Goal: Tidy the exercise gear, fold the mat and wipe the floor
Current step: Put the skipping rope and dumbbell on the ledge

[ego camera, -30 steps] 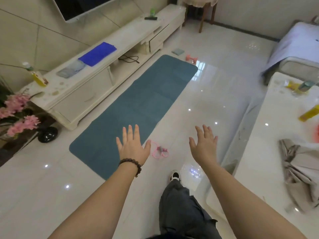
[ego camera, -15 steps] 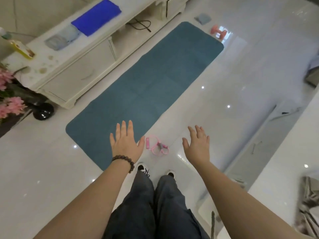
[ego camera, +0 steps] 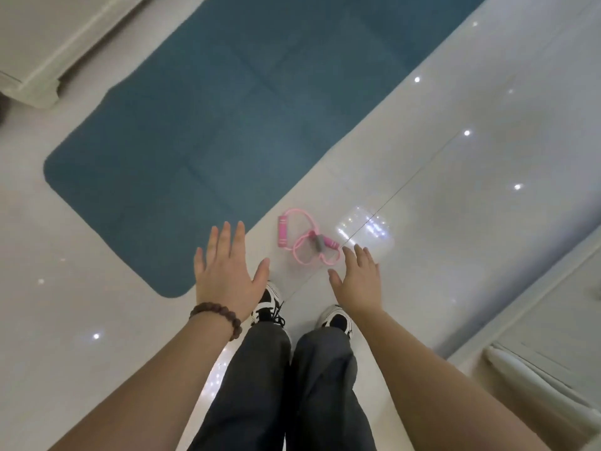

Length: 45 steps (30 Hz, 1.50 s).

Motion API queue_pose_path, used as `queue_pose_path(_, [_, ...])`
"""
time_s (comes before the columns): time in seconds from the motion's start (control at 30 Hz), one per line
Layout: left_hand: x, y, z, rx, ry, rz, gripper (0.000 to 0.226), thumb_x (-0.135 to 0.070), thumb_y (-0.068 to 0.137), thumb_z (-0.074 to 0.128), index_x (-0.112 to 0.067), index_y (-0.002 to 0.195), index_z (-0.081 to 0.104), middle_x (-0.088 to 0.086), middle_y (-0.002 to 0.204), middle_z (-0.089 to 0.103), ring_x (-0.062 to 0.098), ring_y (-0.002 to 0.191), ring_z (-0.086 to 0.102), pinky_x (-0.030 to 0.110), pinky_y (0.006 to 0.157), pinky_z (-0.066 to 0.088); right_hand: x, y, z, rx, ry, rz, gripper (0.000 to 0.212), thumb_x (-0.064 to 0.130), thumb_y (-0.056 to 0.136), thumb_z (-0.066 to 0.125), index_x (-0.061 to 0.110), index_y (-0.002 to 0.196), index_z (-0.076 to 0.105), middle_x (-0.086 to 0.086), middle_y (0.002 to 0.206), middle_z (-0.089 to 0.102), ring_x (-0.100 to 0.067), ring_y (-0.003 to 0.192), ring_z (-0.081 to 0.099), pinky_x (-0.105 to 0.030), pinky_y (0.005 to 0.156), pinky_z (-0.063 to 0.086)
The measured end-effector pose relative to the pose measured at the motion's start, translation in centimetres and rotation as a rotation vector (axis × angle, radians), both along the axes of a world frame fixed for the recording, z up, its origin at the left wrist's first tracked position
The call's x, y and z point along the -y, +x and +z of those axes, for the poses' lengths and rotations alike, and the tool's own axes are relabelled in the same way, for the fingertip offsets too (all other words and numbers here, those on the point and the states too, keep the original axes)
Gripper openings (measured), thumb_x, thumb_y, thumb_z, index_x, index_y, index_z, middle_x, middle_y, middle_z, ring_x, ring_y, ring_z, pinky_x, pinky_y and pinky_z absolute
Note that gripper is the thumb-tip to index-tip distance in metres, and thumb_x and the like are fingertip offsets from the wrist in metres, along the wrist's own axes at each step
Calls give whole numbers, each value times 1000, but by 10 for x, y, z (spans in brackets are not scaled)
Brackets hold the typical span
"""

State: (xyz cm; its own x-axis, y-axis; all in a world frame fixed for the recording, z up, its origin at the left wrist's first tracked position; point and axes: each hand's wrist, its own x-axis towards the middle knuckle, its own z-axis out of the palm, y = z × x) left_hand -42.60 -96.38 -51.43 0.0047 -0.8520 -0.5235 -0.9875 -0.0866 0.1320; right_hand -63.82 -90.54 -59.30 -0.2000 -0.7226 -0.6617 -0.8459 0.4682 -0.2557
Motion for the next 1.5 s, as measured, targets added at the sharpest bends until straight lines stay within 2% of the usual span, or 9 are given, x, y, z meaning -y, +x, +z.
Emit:
queue_pose_path(0.2, [-13, 21, -143, 3, 70, -16, 74, -54, 94, 36, -21, 154, 8, 3, 162, 8, 19, 149, -1, 46, 120, 6, 16, 25, -174, 19, 34, -1, 73, 42, 91, 50, 18, 151, 15, -6, 159, 11, -23, 146, 6, -45, 118, 10])
queue_pose_path(0.37, [-19, 30, -215, -7, 94, -22, 75, -56, 94, 34, -23, 154, 4, 0, 162, 4, 17, 149, -4, 43, 120, 3, 28, 34, -259, -1, -17, -27, 93, 41, 85, 61, 17, 152, 2, -5, 160, 2, -24, 146, 5, -41, 118, 8])
queue_pose_path(0.5, [-19, 33, -237, -26, 88, -6, 73, -52, 94, 38, -23, 154, 8, 1, 162, 7, 18, 149, -1, 44, 119, 6, 23, 38, -284, -89, -121, -34, 64, 27, 92, 52, 21, 149, 23, -9, 155, 24, -29, 140, 24, -40, 115, 19])
queue_pose_path(0.6, [-17, 32, -242, -42, 67, -7, 71, -47, 94, 42, -22, 154, 13, 2, 162, 10, 19, 149, 2, 44, 119, 9, 26, 39, -290, -167, -250, -84, 35, 24, 94, 50, 17, 128, 51, -9, 126, 55, -32, 108, 48, -39, 86, 39])
queue_pose_path(0.7, [-13, 28, -238, -46, 67, -9, 70, -47, 94, 43, -22, 154, 14, 2, 162, 10, 19, 149, 2, 44, 118, 8, 33, 34, -279, -70, -237, -132, 24, 26, 94, 49, 17, 116, 55, -7, 101, 56, -29, 96, 48, -36, 70, 38])
queue_pose_path(0.83, [-3, 20, -207, -54, 41, 3, 69, -45, 94, 45, -22, 153, 17, 3, 161, 13, 20, 149, 5, 46, 118, 11, 40, 23, -230, 46, -295, -199, 27, 22, 89, 55, 18, 116, 54, -3, 100, 53, -23, 95, 48, -33, 64, 39])
queue_pose_path(1.03, [31, -5, -101, -113, -47, -31, 66, -43, 94, 40, -21, 153, 17, 5, 161, 15, 23, 149, 7, 47, 118, 13, 61, 2, -90, 155, -438, -234, 29, 24, 88, 57, 20, 116, 54, 1, 99, 57, -18, 92, 51, -29, 66, 36])
queue_pose_path(1.2, [65, -33, 22, -126, -143, -56, 73, -49, 87, 29, -20, 153, 19, 6, 160, 18, 23, 148, 11, 47, 117, 16, 80, -26, 65, 156, -554, -254, 25, 22, 87, 59, 19, 112, 56, 3, 100, 59, -17, 92, 53, -28, 68, 38])
queue_pose_path(1.5, [104, -66, 277, -212, -326, -73, 71, -48, 95, 42, -19, 153, 15, 4, 161, 13, 21, 149, 5, 47, 118, 10, 88, -52, 342, 64, -701, -330, 28, 21, 86, 62, 19, 113, 54, -3, 101, 61, -26, 85, 57, -28, 64, 35])
